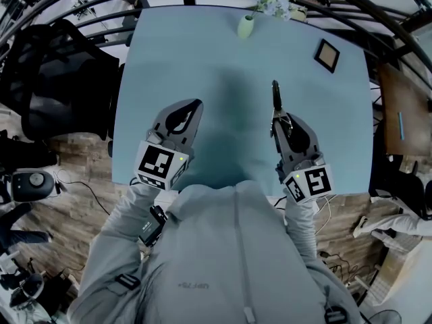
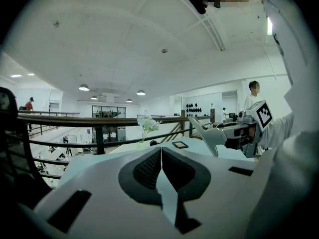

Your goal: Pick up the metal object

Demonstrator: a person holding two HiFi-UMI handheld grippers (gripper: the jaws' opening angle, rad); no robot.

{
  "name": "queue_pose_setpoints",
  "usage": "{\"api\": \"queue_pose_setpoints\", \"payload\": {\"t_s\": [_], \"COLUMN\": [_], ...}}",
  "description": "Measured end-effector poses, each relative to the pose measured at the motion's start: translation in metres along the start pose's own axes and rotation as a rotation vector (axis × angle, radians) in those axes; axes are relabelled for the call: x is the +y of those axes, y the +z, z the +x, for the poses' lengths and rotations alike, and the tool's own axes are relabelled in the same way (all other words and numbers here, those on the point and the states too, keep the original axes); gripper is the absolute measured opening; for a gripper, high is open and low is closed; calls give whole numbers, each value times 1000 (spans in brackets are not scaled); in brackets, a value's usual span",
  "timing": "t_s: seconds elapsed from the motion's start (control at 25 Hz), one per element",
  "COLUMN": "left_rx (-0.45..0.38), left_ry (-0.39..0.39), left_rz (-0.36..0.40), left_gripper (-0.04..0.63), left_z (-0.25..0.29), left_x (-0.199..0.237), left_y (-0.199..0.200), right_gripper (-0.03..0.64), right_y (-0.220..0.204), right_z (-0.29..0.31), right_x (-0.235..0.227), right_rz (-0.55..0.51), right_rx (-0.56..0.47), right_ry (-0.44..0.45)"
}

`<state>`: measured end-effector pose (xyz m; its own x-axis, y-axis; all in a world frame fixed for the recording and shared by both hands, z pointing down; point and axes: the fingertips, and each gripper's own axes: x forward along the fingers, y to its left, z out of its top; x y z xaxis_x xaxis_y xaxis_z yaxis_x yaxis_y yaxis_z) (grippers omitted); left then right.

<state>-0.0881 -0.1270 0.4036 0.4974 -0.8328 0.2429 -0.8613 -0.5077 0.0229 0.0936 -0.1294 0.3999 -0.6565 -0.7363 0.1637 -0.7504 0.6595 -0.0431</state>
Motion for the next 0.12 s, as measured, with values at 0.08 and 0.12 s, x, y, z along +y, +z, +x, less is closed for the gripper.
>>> {"api": "queue_pose_setpoints", "payload": {"t_s": [0.08,0.12], "left_rx": [0,0], "left_ry": [-1,-2], "left_rz": [0,1], "left_gripper": [28,28], "left_z": [0,0], "left_x": [0,0], "left_y": [0,0], "right_gripper": [98,98], "right_y": [0,1], "right_z": [1,1], "right_x": [1,1], "right_rz": [0,0], "right_rx": [-1,-2], "right_ry": [1,1]}}
